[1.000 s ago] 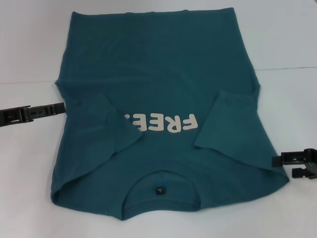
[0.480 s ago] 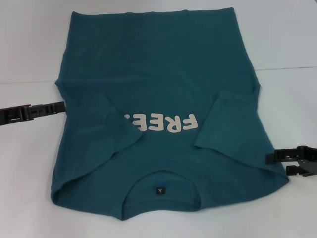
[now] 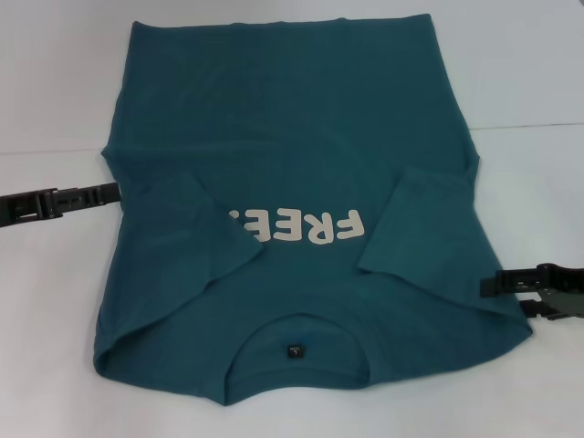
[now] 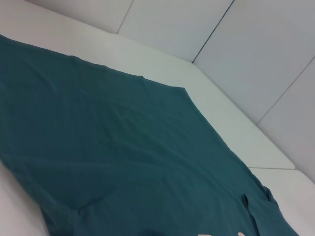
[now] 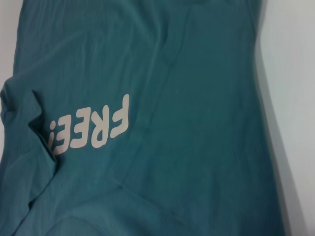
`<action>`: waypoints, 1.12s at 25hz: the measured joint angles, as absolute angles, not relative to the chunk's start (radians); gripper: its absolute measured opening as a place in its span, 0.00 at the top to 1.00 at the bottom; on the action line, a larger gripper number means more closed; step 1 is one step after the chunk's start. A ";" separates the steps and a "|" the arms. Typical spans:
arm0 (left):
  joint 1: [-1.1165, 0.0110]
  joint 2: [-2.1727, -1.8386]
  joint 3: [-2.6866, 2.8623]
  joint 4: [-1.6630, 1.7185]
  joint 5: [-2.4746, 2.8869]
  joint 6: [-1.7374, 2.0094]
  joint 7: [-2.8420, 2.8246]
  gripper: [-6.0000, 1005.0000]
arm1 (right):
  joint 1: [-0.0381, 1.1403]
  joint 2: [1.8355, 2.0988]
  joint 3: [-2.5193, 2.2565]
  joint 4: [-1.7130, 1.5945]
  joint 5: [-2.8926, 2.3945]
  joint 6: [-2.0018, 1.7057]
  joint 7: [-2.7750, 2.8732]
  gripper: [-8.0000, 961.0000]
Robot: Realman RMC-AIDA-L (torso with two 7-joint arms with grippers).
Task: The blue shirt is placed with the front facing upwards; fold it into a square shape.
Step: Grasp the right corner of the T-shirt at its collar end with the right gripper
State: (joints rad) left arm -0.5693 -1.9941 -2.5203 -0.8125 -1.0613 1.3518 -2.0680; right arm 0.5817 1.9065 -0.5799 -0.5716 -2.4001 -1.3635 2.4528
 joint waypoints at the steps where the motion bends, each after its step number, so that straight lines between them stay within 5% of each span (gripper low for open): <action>1: -0.569 -1.994 -2.520 -0.812 -1.061 1.350 -2.067 0.09 | 0.583 1.908 -0.580 -0.571 -2.400 -1.363 2.453 0.13; 28: -0.572 -2.000 -2.519 -0.810 -1.060 1.348 -2.063 0.10 | 0.578 1.910 -0.571 -0.556 -2.402 -1.341 2.467 0.22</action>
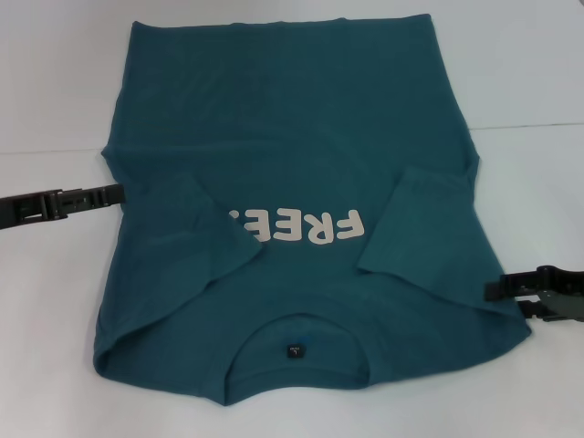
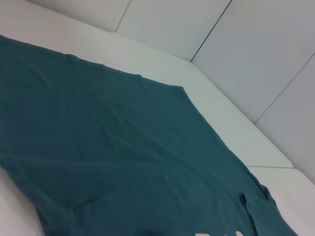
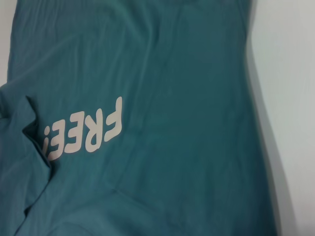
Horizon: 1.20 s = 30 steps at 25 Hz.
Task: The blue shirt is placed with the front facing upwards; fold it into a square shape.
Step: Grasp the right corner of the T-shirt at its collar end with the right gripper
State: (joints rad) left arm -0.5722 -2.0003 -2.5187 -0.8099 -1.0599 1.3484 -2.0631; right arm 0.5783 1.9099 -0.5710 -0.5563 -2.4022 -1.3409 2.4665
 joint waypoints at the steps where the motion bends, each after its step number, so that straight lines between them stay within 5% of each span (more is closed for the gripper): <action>1: -0.572 -2.001 -2.519 -0.810 -1.060 1.348 -2.063 0.10 | 0.577 1.908 -0.571 -0.556 -2.402 -1.341 2.467 0.24; 19: -0.577 -2.005 -2.519 -0.810 -1.060 1.347 -2.063 0.10 | 0.564 1.857 -0.569 -0.564 -2.400 -1.392 2.482 0.25; 30: -0.577 -2.009 -2.519 -0.810 -1.060 1.342 -2.063 0.10 | 0.562 1.863 -0.578 -0.557 -2.402 -1.384 2.489 0.25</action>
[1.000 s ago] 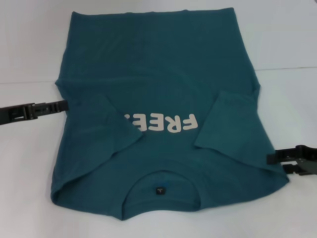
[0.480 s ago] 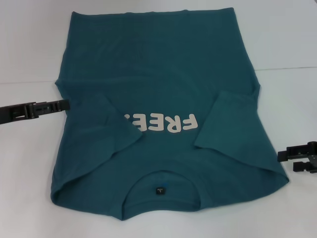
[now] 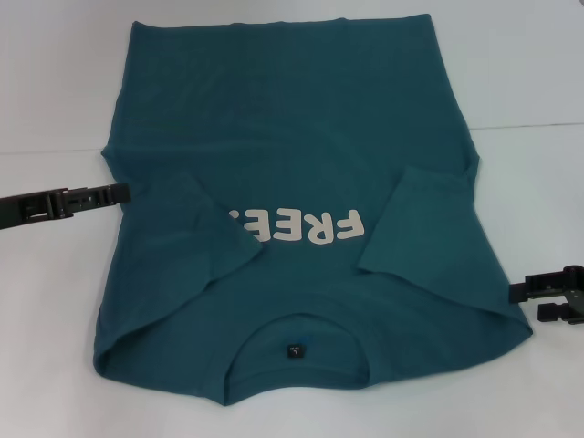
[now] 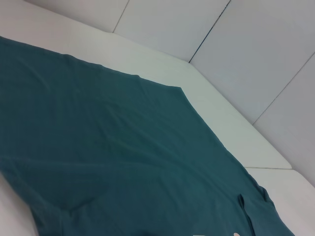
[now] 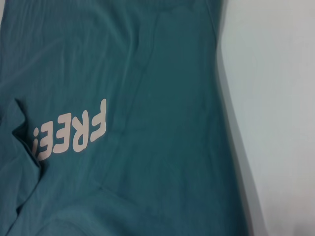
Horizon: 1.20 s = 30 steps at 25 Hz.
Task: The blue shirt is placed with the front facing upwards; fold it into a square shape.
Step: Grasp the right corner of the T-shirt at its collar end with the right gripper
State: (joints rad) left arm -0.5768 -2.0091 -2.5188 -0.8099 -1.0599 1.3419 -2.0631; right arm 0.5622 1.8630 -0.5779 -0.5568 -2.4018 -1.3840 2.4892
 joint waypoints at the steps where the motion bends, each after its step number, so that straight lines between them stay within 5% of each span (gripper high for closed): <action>1: -0.577 -2.009 -2.519 -0.810 -1.060 1.342 -2.063 0.10 | 0.562 1.864 -0.578 -0.556 -2.402 -1.383 2.489 0.25; 30: -0.577 -2.011 -2.517 -0.810 -1.060 1.333 -2.046 0.10 | 0.589 1.896 -0.571 -0.514 -2.396 -1.340 2.481 0.25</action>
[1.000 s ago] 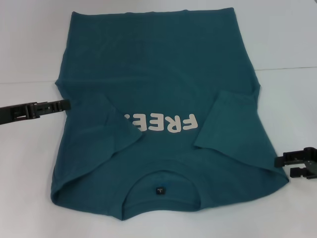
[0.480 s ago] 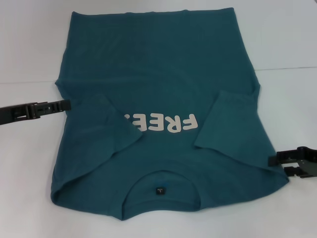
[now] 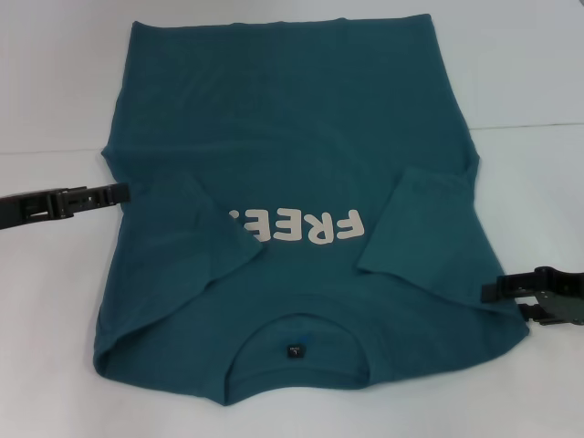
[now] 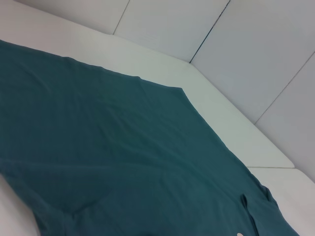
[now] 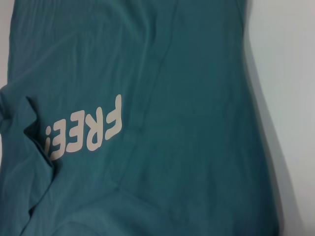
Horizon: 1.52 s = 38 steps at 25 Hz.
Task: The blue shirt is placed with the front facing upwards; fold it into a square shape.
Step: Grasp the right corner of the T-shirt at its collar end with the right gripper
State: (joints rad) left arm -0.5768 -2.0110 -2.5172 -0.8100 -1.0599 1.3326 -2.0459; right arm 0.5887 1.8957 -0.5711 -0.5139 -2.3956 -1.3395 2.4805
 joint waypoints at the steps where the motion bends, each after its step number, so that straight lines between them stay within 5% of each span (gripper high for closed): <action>1: -0.577 -2.011 -2.517 -0.810 -1.060 1.331 -2.044 0.10 | 0.589 1.897 -0.571 -0.514 -2.396 -1.339 2.481 0.25; 15: -0.578 -2.013 -2.517 -0.808 -1.060 1.324 -2.041 0.10 | 0.589 1.900 -0.569 -0.521 -2.341 -1.350 2.481 0.25; 38: -0.580 -2.016 -2.517 -0.799 -1.059 1.311 -2.041 0.10 | 0.526 1.848 -0.566 -0.529 -2.276 -1.379 2.464 0.25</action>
